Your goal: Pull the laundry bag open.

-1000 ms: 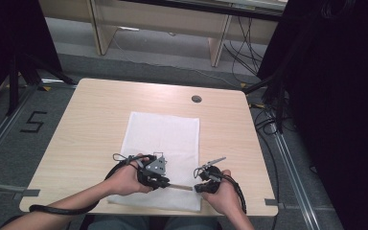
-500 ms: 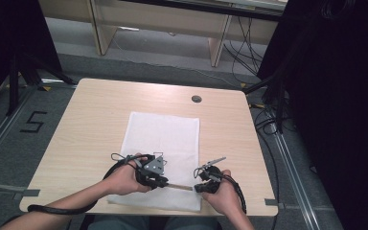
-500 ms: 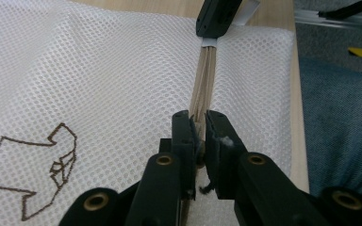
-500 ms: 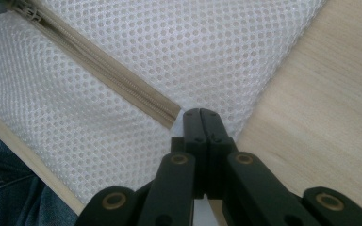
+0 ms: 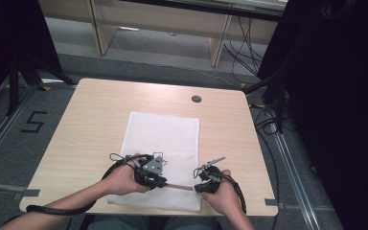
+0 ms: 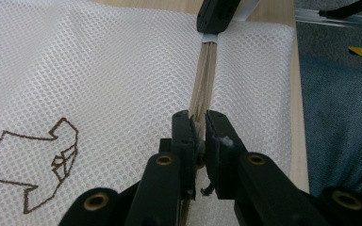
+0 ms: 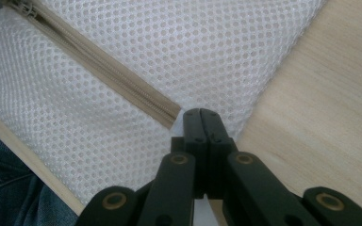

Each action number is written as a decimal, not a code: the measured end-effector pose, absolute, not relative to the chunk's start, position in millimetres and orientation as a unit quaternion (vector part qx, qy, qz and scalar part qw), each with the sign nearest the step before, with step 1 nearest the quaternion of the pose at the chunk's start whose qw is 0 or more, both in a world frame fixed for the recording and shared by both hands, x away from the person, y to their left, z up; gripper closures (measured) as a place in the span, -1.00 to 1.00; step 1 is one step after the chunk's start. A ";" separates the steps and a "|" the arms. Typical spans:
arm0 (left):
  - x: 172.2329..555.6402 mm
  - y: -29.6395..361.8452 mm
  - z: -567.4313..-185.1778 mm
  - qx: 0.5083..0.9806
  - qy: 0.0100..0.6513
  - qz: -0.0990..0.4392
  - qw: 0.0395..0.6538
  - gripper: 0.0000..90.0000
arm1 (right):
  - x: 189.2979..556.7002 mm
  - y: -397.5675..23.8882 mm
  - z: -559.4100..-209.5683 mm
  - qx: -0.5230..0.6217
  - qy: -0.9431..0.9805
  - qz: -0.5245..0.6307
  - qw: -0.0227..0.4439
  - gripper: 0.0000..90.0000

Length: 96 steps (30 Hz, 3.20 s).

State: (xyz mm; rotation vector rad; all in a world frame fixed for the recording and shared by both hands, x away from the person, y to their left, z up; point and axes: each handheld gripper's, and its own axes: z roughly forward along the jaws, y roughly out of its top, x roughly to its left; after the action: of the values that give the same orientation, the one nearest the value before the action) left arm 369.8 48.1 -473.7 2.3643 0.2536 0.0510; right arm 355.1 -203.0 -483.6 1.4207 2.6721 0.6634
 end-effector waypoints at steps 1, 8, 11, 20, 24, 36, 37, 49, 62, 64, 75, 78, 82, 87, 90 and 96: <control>369.5 48.0 -473.7 0.923 0.099 0.022 0.372 0.83 | 355.1 -203.1 -483.7 0.459 0.862 0.215 0.021 1.00; 369.3 49.5 -473.7 0.922 0.101 0.020 0.373 0.83 | 355.1 -203.4 -483.7 0.459 0.862 0.216 0.021 1.00; 369.0 50.0 -474.0 0.922 0.102 0.023 0.372 0.83 | 355.1 -203.4 -483.7 0.458 0.862 0.216 0.021 1.00; 370.3 53.9 -472.7 0.923 0.097 0.027 0.371 0.83 | 355.1 -203.6 -483.9 0.459 0.861 0.218 0.021 1.00; 369.9 55.8 -472.8 0.921 0.105 0.021 0.375 0.83 | 355.3 -203.5 -483.9 0.459 0.861 0.216 0.021 1.00; 369.6 56.5 -472.8 0.923 0.100 0.024 0.371 0.83 | 355.1 -203.7 -483.8 0.458 0.862 0.217 0.021 1.00; 370.1 57.5 -472.2 0.921 0.101 0.021 0.375 0.83 | 355.1 -203.7 -483.9 0.458 0.861 0.218 0.021 1.00; 369.4 61.4 -472.2 0.922 0.105 0.021 0.373 0.83 | 355.0 -203.5 -483.7 0.459 0.862 0.216 0.021 1.00; 369.6 66.8 -471.2 0.921 0.107 0.022 0.375 0.83 | 355.2 -203.6 -483.7 0.458 0.862 0.216 0.021 1.00; 368.9 67.1 -471.8 0.920 0.110 0.021 0.377 0.83 | 355.1 -203.7 -483.8 0.458 0.861 0.217 0.021 1.00; 369.6 71.6 -471.1 0.919 0.108 0.020 0.378 0.83 | 355.1 -203.7 -483.8 0.458 0.862 0.217 0.021 1.00; 369.2 72.8 -470.8 0.919 0.110 0.018 0.378 0.83 | 355.0 -203.7 -483.8 0.458 0.862 0.217 0.021 1.00; 369.1 75.8 -469.9 0.920 0.111 0.021 0.376 0.83 | 355.2 -203.9 -483.8 0.458 0.862 0.217 0.021 1.00; 369.2 77.4 -468.3 0.919 0.105 0.023 0.379 0.83 | 355.3 -203.7 -483.6 0.457 0.863 0.216 0.020 1.00; 368.2 78.2 -467.8 0.918 0.110 0.021 0.380 0.83 | 355.0 -203.6 -483.7 0.458 0.862 0.216 0.021 1.00; 369.3 83.3 -467.2 0.917 0.117 0.020 0.381 0.83 | 355.6 -204.1 -483.6 0.455 0.863 0.217 0.020 1.00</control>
State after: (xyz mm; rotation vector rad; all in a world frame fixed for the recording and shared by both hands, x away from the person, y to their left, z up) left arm 369.3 83.3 -467.2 2.3415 0.2975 0.0523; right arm 355.6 -204.1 -483.6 1.4123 2.6774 0.6733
